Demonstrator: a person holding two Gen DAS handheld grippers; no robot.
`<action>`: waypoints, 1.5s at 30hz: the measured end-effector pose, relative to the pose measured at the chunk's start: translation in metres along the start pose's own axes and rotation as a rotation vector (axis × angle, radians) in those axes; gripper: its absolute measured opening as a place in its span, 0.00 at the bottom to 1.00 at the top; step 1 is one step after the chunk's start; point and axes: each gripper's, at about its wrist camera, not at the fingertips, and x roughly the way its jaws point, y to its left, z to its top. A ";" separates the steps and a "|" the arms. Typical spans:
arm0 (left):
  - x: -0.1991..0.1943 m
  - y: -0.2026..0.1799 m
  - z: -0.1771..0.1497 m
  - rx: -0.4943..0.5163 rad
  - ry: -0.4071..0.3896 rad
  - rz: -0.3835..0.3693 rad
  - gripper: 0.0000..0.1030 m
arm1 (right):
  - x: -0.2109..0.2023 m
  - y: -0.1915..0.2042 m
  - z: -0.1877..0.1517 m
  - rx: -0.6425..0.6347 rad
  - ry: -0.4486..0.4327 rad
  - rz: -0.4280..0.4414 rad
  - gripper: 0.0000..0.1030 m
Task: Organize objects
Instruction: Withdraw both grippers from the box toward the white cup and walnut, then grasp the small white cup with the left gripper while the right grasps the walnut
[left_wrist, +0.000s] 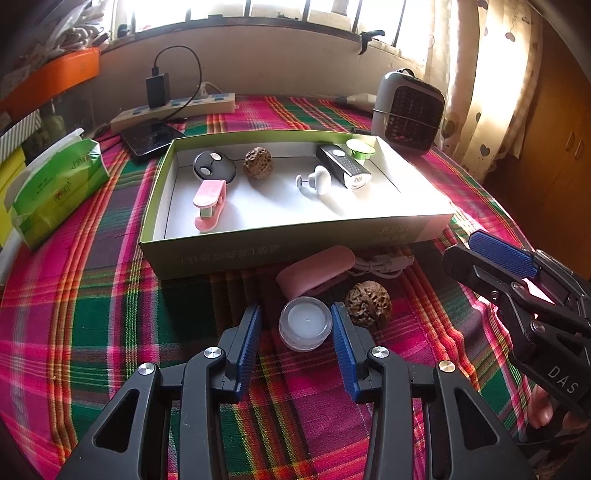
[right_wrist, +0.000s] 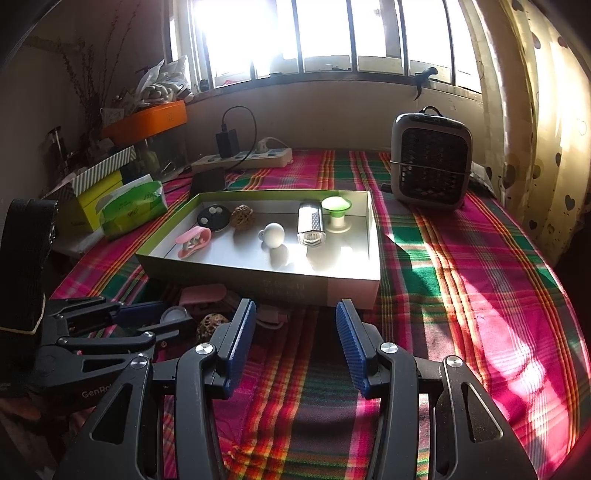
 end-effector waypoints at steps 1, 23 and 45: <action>0.000 0.001 0.000 -0.002 -0.001 0.001 0.35 | 0.001 0.001 -0.001 0.001 0.008 0.009 0.46; -0.009 0.028 -0.007 -0.061 -0.016 0.031 0.25 | 0.034 0.046 -0.009 -0.101 0.191 0.111 0.46; -0.009 0.030 -0.007 -0.050 -0.016 0.033 0.25 | 0.050 0.055 -0.004 -0.125 0.234 0.036 0.45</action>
